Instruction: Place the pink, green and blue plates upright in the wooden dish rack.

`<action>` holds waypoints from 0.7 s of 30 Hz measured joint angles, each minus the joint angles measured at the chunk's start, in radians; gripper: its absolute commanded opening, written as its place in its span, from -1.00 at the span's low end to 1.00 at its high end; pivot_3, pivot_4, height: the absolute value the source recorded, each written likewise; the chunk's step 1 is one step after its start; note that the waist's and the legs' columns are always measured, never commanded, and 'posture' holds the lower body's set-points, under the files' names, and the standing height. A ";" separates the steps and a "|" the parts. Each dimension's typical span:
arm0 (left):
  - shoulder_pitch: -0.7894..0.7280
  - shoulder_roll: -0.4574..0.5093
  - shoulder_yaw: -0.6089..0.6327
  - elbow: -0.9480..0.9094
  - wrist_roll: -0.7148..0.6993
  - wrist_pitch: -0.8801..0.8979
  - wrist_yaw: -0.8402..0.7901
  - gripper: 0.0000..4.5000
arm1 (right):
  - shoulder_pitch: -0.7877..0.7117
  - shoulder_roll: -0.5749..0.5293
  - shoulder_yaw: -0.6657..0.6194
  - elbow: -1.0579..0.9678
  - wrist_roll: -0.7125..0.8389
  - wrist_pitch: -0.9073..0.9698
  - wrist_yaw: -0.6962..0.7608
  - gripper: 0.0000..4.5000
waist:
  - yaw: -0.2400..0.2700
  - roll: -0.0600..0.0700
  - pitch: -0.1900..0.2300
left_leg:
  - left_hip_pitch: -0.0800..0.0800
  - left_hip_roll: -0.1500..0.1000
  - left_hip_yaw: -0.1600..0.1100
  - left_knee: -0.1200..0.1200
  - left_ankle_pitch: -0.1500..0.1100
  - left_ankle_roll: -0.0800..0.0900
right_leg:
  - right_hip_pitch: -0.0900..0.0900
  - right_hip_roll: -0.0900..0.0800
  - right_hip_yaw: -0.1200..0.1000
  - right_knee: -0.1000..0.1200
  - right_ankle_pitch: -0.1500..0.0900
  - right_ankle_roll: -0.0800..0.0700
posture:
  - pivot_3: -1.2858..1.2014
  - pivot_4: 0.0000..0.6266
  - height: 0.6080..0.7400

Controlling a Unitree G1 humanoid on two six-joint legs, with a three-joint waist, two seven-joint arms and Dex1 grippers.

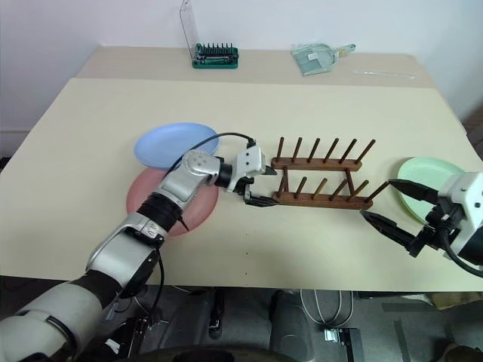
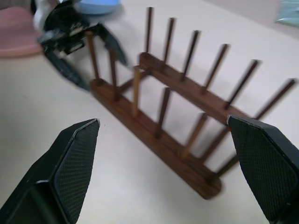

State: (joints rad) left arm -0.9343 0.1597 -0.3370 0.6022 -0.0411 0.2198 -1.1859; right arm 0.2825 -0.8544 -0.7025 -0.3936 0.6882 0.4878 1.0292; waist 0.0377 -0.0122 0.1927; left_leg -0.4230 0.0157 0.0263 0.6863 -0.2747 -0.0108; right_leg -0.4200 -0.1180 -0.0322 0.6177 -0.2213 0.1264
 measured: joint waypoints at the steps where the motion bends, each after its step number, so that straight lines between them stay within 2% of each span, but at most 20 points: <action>1: 0.001 0.021 0.012 -0.065 -0.027 0.063 -0.015 0.89 | -0.008 0.000 0.005 0.000 0.026 0.020 0.003 0.89 | 0.000 0.000 0.000 | 0.000 0.000 0.000 0.000 0.000 0.000 | 0.000 0.000 0.000 0.000 0.000 0.000 | 0.03 -0.52 0.76; 3: 0.000 0.045 0.047 -0.174 -0.076 0.167 -0.027 0.64 | -0.018 0.000 0.020 0.000 0.054 0.044 0.008 0.63 | -0.001 0.000 0.000 | 0.000 0.000 0.000 0.000 0.000 0.000 | 0.000 0.000 0.000 0.000 0.000 0.000 | 0.03 -0.52 0.76; 7: 0.014 0.089 0.096 -0.390 -0.182 0.340 -0.035 -0.21 | -0.042 -0.002 0.065 0.002 0.079 0.069 0.020 -0.24 | 0.000 0.000 0.000 | 0.000 0.000 0.000 0.000 0.000 0.000 | 0.000 0.000 0.000 0.001 0.000 0.000 | 0.03 -0.52 0.76; 10: 0.058 0.125 0.097 -0.521 -0.271 0.432 -0.077 -0.86 | -0.039 -0.018 0.116 0.008 0.043 0.063 0.035 -0.90 | 0.000 0.000 0.000 | 0.001 0.000 0.000 0.000 0.000 0.000 | 0.000 0.000 0.000 0.001 0.000 0.000 | 0.03 -0.52 0.76; 11: 0.070 0.140 0.096 -0.556 -0.319 0.492 -0.100 -0.98 | -0.032 -0.035 0.143 0.011 0.009 0.049 0.039 -1.00 | -0.001 0.000 0.000 | 0.001 0.000 0.000 0.000 0.000 0.000 | 0.000 0.000 0.000 0.002 0.000 0.000 | 0.03 -0.52 0.76; 14: 0.097 0.170 0.064 -0.618 -0.360 0.535 -0.128 -0.98 | -0.014 -0.075 0.220 0.055 -0.119 -0.013 0.038 -1.00 | 0.000 0.000 0.000 | 0.002 0.000 0.000 0.001 0.000 0.000 | 0.001 0.000 0.000 0.001 0.000 0.000 | 0.03 -0.52 0.76; 21: 0.149 0.064 -0.197 -0.497 -0.162 0.330 -0.030 -0.98 | -0.096 -0.091 0.381 0.130 -0.329 -0.116 -0.023 -1.00 | 0.000 0.000 0.000 | 0.006 0.000 0.000 0.000 0.000 0.000 | 0.006 0.000 0.000 -0.001 -0.001 -0.002 | 0.03 -0.52 0.76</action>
State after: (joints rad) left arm -0.7858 0.2242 -0.5343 0.1051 -0.2032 0.5495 -1.2162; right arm 0.1870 -0.9454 -0.3215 -0.2632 0.3591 0.3714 1.0063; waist 0.0381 -0.0118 0.1924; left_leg -0.4168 0.0156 0.0261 0.6867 -0.2747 -0.0109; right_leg -0.4137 -0.1176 -0.0321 0.6169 -0.2228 0.1242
